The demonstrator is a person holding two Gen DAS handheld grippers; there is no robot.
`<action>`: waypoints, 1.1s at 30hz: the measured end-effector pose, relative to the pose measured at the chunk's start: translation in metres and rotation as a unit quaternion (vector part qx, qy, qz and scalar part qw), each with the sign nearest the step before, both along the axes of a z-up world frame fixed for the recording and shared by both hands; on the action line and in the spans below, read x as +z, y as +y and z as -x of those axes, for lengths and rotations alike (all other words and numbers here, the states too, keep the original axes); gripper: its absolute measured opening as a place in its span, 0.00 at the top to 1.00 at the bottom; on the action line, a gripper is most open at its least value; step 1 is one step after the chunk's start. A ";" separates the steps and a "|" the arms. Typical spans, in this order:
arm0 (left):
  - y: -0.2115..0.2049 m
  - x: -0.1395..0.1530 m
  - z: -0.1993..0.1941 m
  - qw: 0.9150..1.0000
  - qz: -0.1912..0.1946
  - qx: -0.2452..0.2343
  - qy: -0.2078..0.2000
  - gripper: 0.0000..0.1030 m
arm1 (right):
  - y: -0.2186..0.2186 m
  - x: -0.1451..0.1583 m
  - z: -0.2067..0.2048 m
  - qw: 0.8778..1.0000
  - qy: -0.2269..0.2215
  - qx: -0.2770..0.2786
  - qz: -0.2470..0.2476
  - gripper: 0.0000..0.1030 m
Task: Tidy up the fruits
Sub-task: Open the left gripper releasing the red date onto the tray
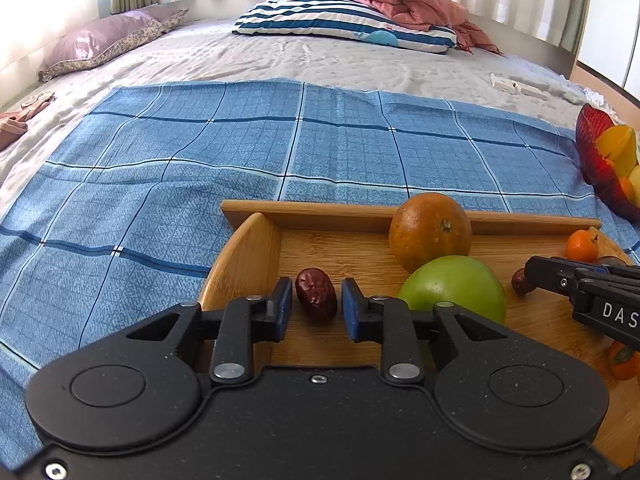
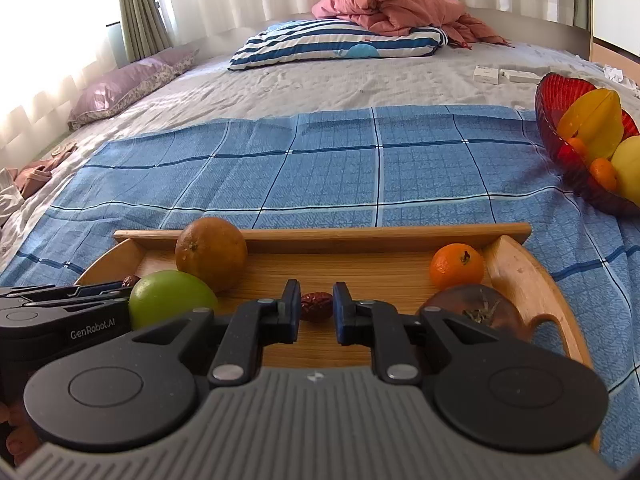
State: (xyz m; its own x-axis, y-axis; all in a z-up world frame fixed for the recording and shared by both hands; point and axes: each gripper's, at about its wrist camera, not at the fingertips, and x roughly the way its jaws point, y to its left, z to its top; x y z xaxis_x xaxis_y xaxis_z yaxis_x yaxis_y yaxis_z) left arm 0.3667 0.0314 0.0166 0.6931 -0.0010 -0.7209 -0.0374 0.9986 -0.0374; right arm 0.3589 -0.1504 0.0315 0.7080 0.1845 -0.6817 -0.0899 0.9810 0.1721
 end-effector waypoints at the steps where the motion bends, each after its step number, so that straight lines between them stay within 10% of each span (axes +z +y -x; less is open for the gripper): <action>1: 0.000 0.000 0.001 1.000 -0.002 -0.001 0.000 0.74 | 0.000 0.001 0.001 1.000 0.000 0.000 0.000 0.77; 20: 0.003 0.023 0.048 0.999 0.001 -0.019 -0.033 0.32 | -0.010 0.022 0.048 0.998 -0.061 0.012 0.010 0.26; 33: 0.004 0.026 0.097 0.997 0.011 -0.035 -0.062 0.10 | -0.016 0.022 0.100 0.993 -0.107 0.025 0.040 0.14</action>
